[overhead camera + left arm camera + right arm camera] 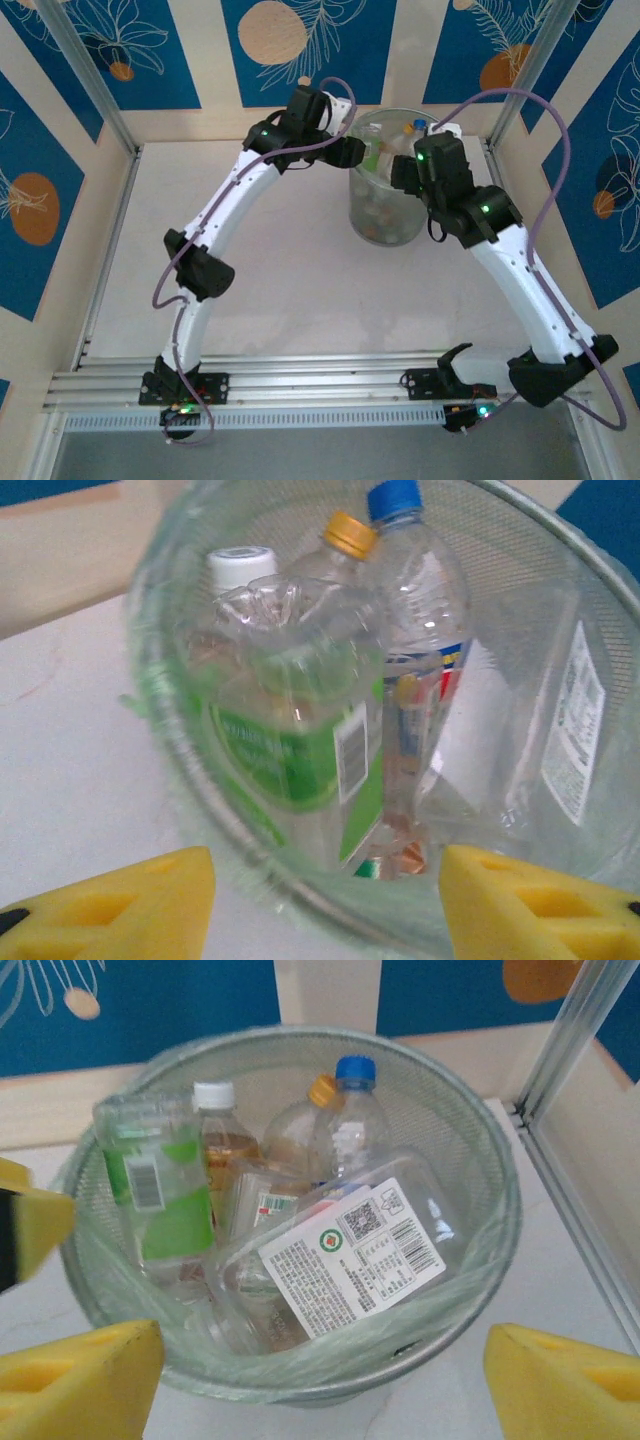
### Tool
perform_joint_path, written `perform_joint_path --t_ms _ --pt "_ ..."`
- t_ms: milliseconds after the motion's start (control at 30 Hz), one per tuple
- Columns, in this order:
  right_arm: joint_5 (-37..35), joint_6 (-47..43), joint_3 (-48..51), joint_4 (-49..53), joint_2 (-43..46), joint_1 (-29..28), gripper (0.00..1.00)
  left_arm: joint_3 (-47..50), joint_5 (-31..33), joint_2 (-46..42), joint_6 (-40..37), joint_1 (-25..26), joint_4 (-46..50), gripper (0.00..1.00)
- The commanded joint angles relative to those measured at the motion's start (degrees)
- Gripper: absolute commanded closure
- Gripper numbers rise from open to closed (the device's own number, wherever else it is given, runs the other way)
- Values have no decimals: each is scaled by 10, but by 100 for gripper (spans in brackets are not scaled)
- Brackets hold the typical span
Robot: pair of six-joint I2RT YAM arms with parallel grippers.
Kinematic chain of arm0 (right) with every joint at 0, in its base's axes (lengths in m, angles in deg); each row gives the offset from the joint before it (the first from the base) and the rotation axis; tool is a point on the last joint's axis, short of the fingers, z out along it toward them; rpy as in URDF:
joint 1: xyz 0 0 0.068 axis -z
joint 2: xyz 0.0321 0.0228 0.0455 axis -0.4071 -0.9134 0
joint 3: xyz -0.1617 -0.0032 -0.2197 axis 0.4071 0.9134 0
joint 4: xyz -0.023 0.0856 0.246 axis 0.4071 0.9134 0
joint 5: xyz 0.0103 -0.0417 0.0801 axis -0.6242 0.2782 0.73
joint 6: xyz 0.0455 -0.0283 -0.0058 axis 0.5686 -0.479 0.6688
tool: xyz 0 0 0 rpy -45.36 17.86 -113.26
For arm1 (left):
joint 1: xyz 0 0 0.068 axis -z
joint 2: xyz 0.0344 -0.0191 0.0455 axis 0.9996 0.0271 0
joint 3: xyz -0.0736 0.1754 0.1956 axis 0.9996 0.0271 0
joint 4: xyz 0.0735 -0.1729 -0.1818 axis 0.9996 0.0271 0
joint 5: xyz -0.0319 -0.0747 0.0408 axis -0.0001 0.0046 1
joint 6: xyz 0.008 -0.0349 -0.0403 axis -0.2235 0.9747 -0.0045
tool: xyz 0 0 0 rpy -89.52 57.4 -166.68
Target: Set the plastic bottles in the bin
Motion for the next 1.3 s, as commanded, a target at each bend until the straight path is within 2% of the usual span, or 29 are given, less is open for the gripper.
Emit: perform_joint_path --t_ms 0,333,500,767,1033,1133,1267 --pt "43 7 -24 4 -25 15 18 38 73 -68 -10 2 -6 39" --pt "126 -10 -68 -29 -102 34 18 199 173 -172 -16 2 -57 35" --pt "129 -33 -129 -31 -169 42 16 252 201 -209 -14 1 -80 30" --pt "147 -58 -273 0 -296 50 13 321 237 -255 -8 -4 -106 1" --pt "102 -69 -413 82 -413 52 12 361 235 -282 -3 -19 -110 0" --pt "92 -53 -412 95 -421 59 15 370 230 -288 -2 -23 -115 0" --pt "99 -38 -392 103 -415 67 30 373 225 -290 -1 -26 -114 0"
